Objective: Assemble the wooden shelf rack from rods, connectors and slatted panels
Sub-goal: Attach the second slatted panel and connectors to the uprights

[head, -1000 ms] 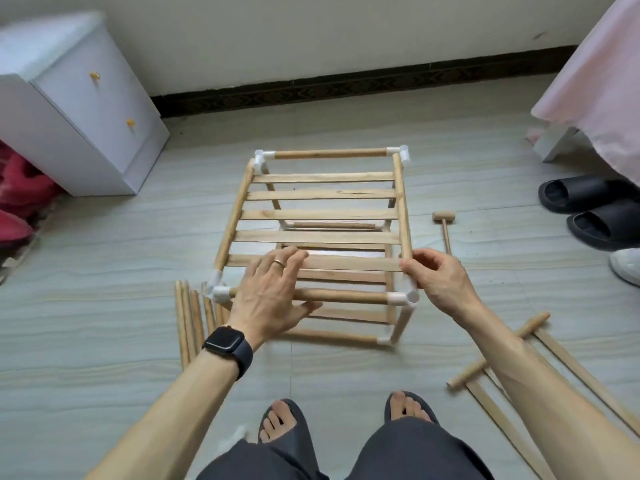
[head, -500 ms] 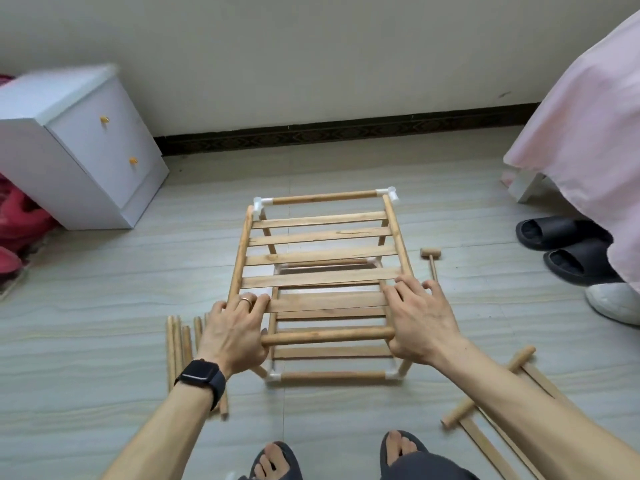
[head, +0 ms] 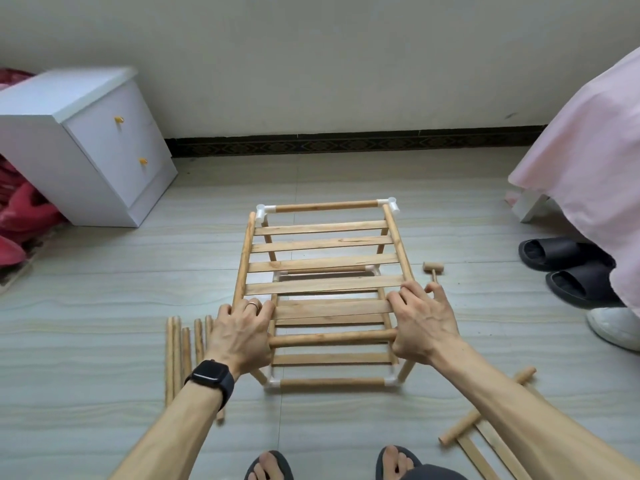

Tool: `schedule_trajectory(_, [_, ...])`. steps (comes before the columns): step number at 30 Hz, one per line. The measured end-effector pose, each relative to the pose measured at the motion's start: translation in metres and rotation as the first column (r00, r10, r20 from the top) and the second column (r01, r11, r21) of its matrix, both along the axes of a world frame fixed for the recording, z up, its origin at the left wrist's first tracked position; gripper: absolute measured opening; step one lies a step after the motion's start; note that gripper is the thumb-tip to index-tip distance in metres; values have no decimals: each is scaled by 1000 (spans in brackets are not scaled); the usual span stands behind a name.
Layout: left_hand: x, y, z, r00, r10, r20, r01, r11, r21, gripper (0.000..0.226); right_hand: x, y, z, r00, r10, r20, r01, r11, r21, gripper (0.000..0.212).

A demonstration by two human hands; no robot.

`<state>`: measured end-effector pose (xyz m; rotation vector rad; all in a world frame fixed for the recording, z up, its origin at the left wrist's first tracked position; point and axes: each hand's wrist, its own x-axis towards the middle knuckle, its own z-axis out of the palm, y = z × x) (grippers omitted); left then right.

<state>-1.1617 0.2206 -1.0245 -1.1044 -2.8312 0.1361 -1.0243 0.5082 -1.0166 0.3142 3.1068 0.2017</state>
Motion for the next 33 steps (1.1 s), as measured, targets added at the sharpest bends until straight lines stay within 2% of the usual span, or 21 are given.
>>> schedule_trajectory(4, [-1, -1, 0, 998, 10, 60, -9, 1000, -23, 48, -1, -11, -4, 996, -27, 87, 27, 1000, 10, 59])
schedule_trajectory(9, [-1, -2, -3, 998, 13, 57, -12, 1000, -18, 44, -4, -13, -12, 997, -28, -78, 30, 999, 16, 33])
schedule_trajectory(13, [-4, -2, -7, 1000, 6, 18, -6, 1000, -13, 42, -7, -11, -19, 986, -10, -165, 13, 1000, 19, 29])
schedule_trajectory(18, [-13, 1, -8, 1000, 0, 23, 0, 1000, -20, 40, -12, -11, -16, 995, -40, -96, 44, 998, 39, 31])
schedule_trajectory(21, [-24, 4, -7, 1000, 8, 30, -6, 999, -40, 44, -17, -17, -13, 994, -101, -29, 102, 994, 26, 40])
schedule_trajectory(24, [-38, 11, -3, 995, 99, 2, -98, 990, -97, 63, -23, -35, -8, 970, -240, 36, 242, 968, -65, 48])
schedule_trajectory(26, [-36, 17, 3, 973, 225, 45, -224, 974, -31, 82, -29, -54, -3, 934, -348, 83, 356, 926, -124, 48])
schedule_trajectory(28, [-25, 20, 11, 939, 315, 136, -333, 933, 140, 85, -39, -73, 4, 906, -401, 138, 422, 883, -205, 51])
schedule_trajectory(30, [-11, 23, 15, 883, 365, 295, -452, 829, 328, 77, -49, -88, 9, 908, -355, 221, 411, 854, -319, 64])
schedule_trajectory(31, [-4, 25, 16, 816, 373, 442, -551, 734, 398, 73, -53, -95, 14, 924, -278, 262, 366, 844, -392, 73])
schedule_trajectory(33, [9, 32, 16, 573, 290, 766, -769, 513, 381, 72, -54, -103, 28, 959, -69, 273, 227, 762, -606, 73])
